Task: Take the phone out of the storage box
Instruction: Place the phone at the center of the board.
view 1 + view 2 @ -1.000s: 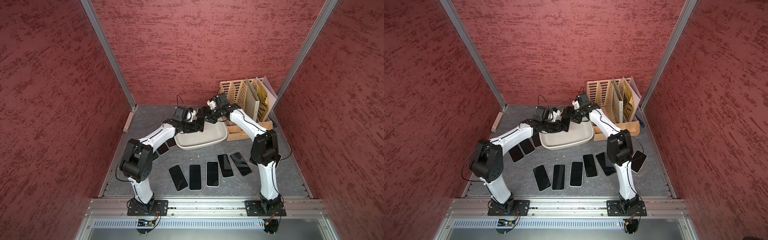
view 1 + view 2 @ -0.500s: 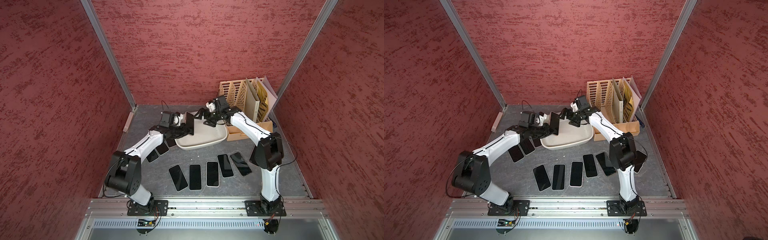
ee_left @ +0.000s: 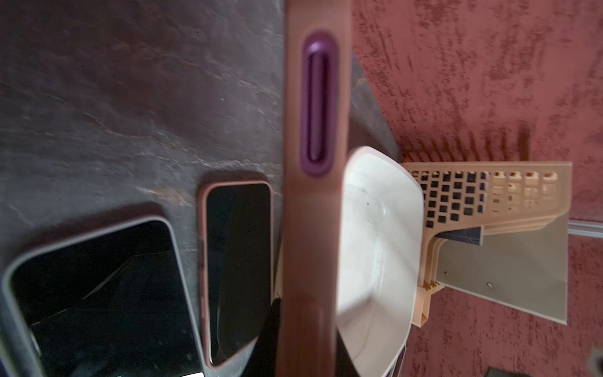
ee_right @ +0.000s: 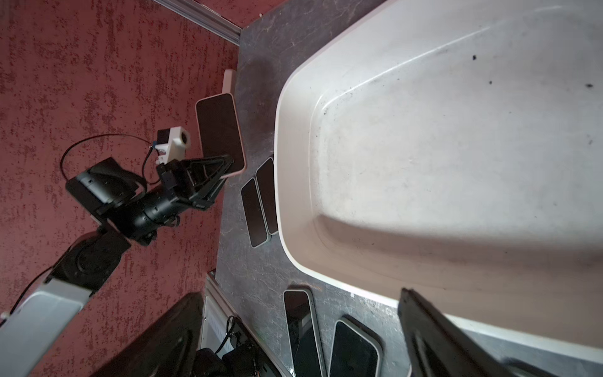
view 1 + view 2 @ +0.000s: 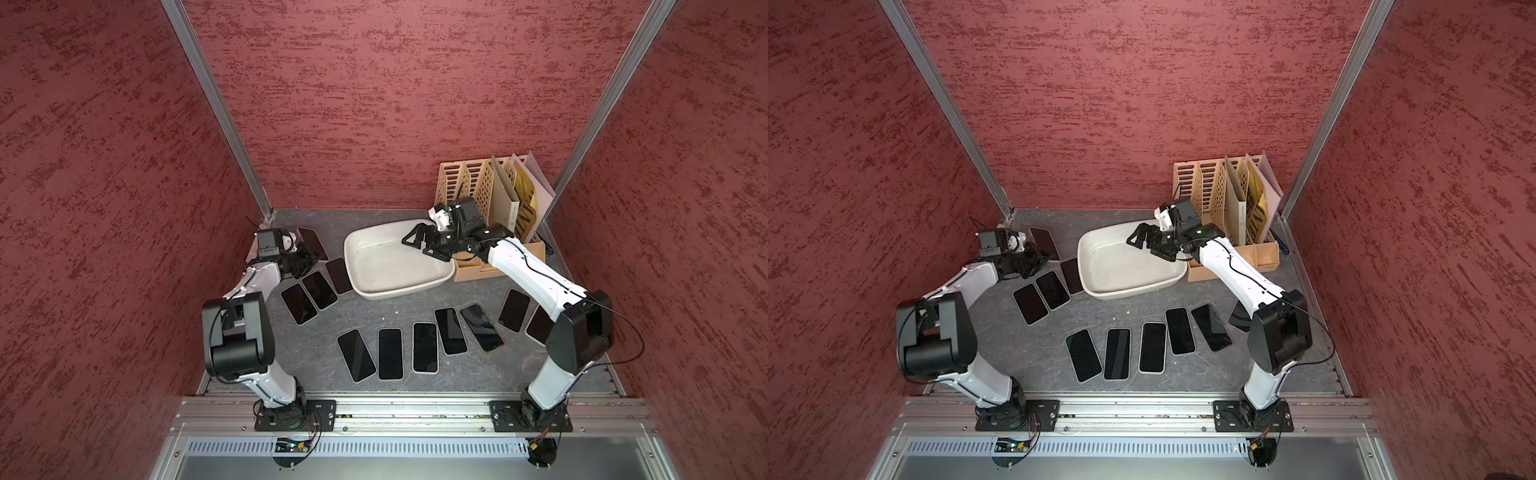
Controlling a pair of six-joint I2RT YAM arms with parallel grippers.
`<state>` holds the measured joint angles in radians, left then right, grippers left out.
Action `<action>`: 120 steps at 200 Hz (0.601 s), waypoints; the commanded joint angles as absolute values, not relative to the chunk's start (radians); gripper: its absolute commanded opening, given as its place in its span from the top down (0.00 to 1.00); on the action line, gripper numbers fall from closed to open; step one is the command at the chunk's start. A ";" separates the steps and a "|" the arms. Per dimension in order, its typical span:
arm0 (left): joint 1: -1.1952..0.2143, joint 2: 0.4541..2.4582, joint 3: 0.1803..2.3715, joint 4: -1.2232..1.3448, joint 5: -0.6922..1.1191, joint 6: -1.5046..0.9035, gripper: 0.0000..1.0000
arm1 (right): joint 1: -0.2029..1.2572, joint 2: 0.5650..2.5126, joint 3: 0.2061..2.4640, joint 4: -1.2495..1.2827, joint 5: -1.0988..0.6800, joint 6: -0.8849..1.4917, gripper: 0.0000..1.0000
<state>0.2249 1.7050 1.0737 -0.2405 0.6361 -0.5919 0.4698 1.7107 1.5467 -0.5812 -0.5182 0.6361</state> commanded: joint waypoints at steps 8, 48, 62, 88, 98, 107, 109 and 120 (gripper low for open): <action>0.264 1.831 1.188 -0.124 0.716 -0.588 1.00 | 0.475 1.608 1.490 -0.612 -0.487 0.561 0.01; 0.306 1.994 1.313 -0.140 0.739 -0.573 1.00 | 0.475 1.514 1.411 -0.634 -0.442 0.507 0.01; 0.314 2.037 1.354 -0.177 0.734 -0.548 0.98 | 0.475 1.494 1.399 -0.648 -0.424 0.496 0.02; 0.316 2.108 1.427 -0.261 0.737 -0.507 0.85 | 0.474 1.467 1.396 -0.678 -0.398 0.475 0.02; 0.315 2.117 1.432 -0.270 0.734 -0.502 0.79 | 0.474 1.463 1.396 -0.692 -0.391 0.465 0.02; 0.315 2.117 1.430 -0.275 0.730 -0.500 0.74 | 0.474 1.462 1.393 -0.702 -0.381 0.459 0.01; 0.316 2.117 1.429 -0.275 0.729 -0.499 0.72 | 0.474 1.462 1.392 -0.702 -0.379 0.459 0.01; 0.315 2.116 1.420 -0.281 0.726 -0.493 0.66 | 0.473 1.428 1.378 -0.703 -0.372 0.454 0.02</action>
<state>0.3141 2.1159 1.4059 -0.2581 0.7048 -0.5362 0.4702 1.4818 1.4036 -0.6678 -0.4217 0.4911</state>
